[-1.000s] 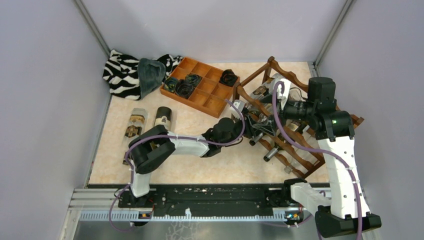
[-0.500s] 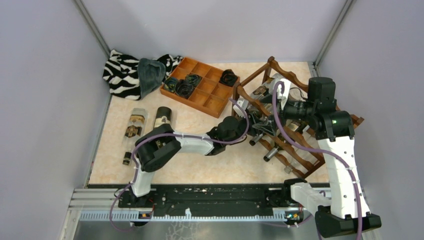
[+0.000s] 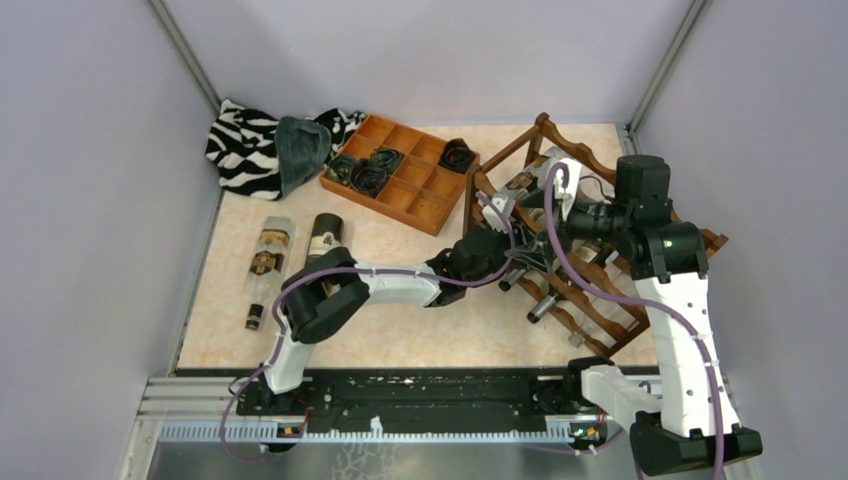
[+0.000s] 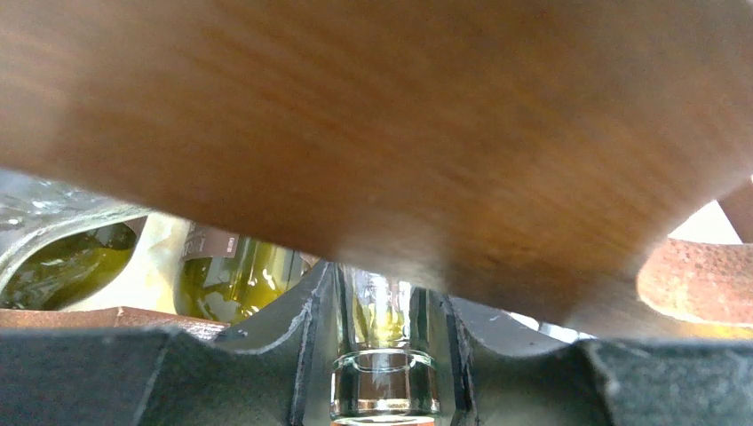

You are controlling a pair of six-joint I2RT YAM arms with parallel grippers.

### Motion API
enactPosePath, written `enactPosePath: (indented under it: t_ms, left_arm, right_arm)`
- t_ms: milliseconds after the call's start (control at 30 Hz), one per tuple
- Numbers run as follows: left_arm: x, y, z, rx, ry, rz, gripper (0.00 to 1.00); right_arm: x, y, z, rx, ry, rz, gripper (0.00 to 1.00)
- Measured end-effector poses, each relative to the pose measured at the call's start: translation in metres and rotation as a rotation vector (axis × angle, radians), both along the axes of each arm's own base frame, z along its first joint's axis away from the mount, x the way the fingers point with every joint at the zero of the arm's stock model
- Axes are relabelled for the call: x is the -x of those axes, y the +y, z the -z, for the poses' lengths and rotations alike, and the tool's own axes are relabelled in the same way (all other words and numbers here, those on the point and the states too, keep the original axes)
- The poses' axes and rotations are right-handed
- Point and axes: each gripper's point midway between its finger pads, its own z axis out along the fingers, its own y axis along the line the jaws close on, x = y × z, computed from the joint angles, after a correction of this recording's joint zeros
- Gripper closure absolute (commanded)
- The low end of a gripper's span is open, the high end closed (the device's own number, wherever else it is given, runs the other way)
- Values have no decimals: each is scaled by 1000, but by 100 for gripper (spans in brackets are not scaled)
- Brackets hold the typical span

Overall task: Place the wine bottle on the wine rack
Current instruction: Place the wine bottle in the wine rack.

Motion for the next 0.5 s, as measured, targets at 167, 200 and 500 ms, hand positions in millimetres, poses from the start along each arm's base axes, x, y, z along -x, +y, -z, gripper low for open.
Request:
enactPosePath:
  t_ms: [167,200,500]
  left_arm:
    - [-2,-3,2,-47,-46,-19,92]
    - [-2,-3,2,-57,-55,-22,91]
    - [-5,0,5,-140,-153,-64,85]
  right_arm:
    - [1,0,2,0,7,0,2]
    - [1,0,2,-1,6,0,2]
    - [4,-1,0,-5,-5,-1,2]
